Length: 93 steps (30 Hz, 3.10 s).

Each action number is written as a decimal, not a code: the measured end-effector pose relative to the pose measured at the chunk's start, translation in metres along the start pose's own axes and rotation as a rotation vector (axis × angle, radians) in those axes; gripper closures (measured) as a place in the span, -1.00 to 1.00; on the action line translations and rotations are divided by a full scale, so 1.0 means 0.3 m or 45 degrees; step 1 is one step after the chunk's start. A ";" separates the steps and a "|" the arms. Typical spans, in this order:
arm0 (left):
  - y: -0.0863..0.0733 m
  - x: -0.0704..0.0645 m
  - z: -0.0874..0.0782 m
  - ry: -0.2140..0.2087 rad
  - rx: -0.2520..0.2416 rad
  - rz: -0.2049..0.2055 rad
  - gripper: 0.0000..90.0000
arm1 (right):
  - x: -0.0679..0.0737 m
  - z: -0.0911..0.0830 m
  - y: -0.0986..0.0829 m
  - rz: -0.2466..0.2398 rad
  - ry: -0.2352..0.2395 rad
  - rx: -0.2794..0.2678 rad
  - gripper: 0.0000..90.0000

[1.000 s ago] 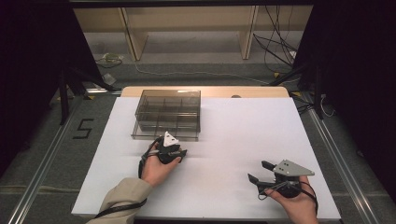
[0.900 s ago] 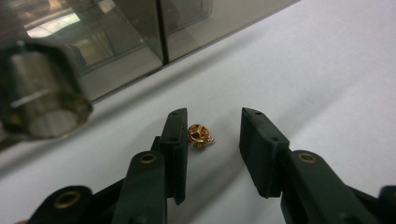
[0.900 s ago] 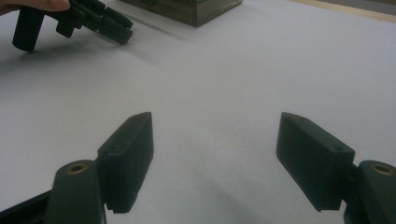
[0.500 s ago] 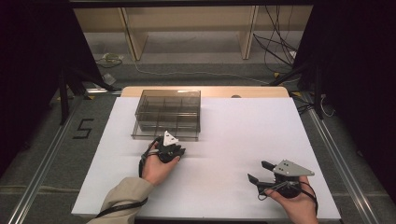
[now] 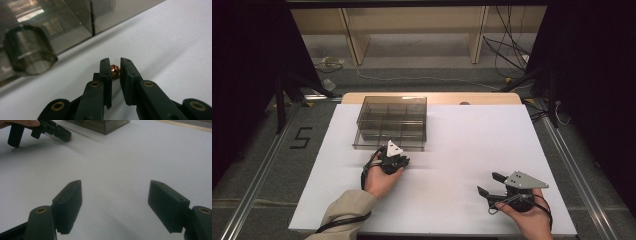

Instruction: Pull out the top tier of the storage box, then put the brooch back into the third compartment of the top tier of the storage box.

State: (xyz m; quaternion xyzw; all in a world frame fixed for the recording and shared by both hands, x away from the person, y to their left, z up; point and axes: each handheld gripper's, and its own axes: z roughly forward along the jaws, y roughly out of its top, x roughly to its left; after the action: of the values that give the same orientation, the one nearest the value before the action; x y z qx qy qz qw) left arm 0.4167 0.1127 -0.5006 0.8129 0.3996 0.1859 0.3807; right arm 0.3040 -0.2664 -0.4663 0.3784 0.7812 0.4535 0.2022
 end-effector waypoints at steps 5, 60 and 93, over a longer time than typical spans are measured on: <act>0.000 -0.008 -0.002 0.006 -0.002 0.031 0.83 | 0.000 0.001 0.000 -0.001 0.000 0.002 -0.37; -0.004 -0.019 -0.010 0.044 -0.014 0.129 0.84 | 0.000 0.004 0.004 -0.001 -0.007 0.000 -0.37; 0.005 -0.040 -0.050 0.043 -0.056 0.162 0.87 | -0.002 -0.007 -0.001 -0.001 -0.013 -0.004 -0.37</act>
State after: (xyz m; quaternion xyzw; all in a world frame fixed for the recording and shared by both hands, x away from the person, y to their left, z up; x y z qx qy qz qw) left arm 0.4011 0.1098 -0.4897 0.8248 0.3495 0.2322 0.3790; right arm 0.3029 -0.2682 -0.4654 0.3803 0.7794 0.4528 0.2070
